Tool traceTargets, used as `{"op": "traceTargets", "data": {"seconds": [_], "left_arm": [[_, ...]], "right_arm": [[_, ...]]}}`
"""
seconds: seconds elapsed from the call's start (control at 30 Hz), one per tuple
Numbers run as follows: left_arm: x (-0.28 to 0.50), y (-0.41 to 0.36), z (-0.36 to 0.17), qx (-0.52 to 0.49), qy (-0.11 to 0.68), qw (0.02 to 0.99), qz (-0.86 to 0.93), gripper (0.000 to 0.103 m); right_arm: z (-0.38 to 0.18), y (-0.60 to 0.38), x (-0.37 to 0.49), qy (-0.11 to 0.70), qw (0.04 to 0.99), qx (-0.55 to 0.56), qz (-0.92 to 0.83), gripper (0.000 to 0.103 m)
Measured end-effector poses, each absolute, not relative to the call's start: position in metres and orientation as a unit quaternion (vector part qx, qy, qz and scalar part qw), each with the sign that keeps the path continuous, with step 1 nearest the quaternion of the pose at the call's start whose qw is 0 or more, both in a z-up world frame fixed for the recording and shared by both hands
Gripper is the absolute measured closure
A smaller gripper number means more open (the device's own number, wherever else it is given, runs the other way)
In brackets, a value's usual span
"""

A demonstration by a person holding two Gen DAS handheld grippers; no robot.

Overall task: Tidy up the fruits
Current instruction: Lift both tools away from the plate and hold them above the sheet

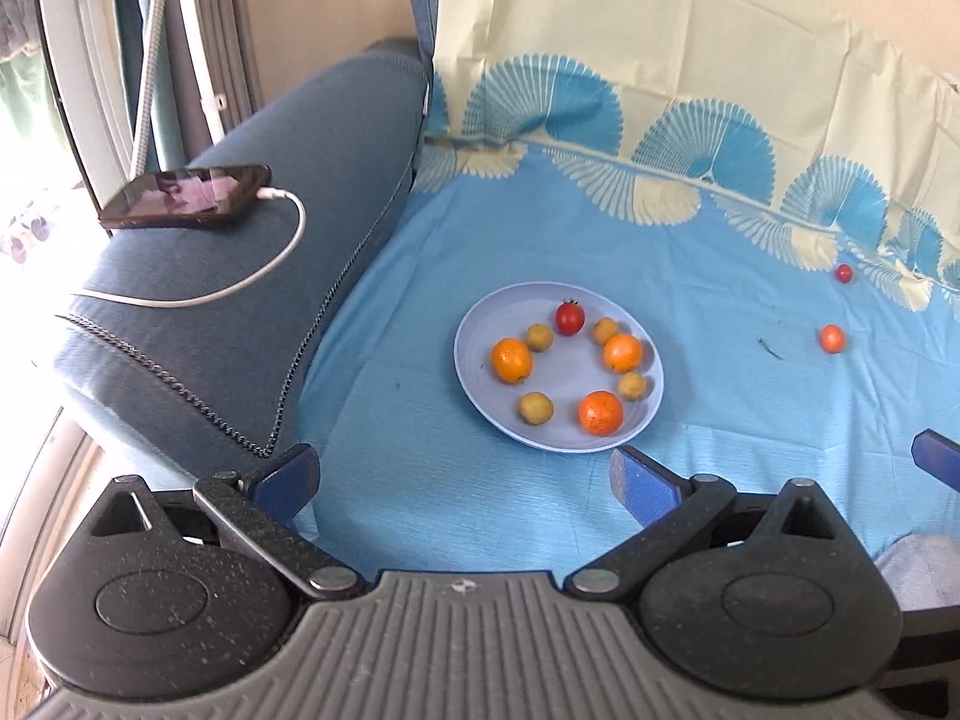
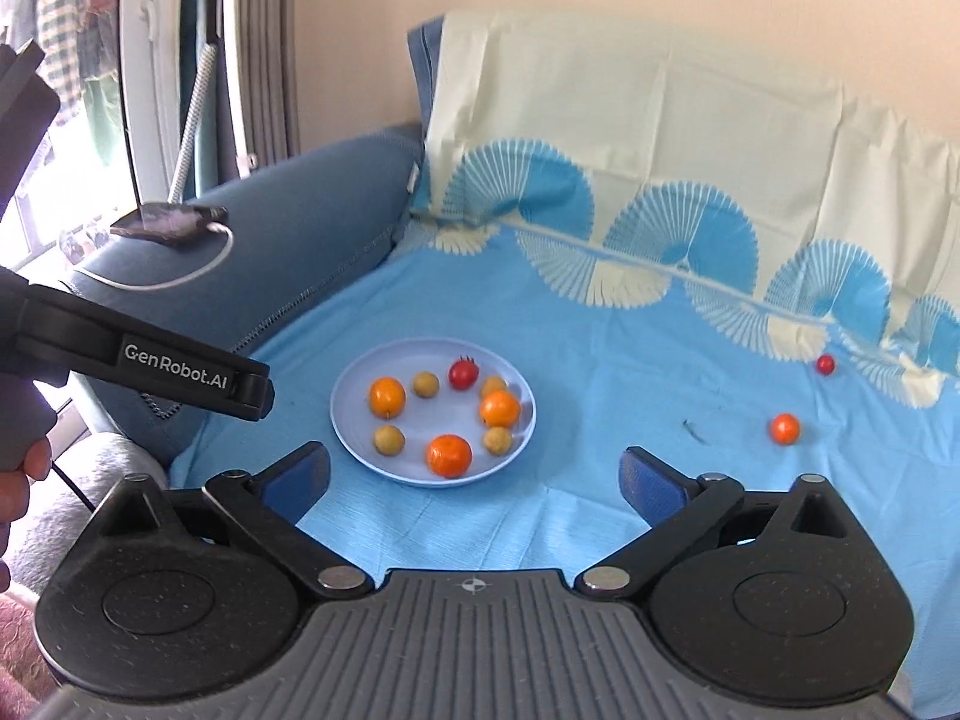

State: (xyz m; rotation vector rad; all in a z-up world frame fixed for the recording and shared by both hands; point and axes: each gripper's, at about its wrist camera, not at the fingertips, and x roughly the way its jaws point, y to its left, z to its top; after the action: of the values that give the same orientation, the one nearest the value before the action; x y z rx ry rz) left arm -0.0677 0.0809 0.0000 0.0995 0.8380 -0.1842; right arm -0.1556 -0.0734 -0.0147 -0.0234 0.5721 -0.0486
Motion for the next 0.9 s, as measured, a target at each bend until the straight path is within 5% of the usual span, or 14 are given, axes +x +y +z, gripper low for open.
{"op": "traceTargets", "data": {"seconds": [0.9], "left_arm": [[-0.109,0.093,0.032,0.041,0.367,0.925,-0.091,0.000]], "right_arm": [[0.010,-0.065,-0.203,0.223,0.974,-0.017,-0.027,0.001]]}}
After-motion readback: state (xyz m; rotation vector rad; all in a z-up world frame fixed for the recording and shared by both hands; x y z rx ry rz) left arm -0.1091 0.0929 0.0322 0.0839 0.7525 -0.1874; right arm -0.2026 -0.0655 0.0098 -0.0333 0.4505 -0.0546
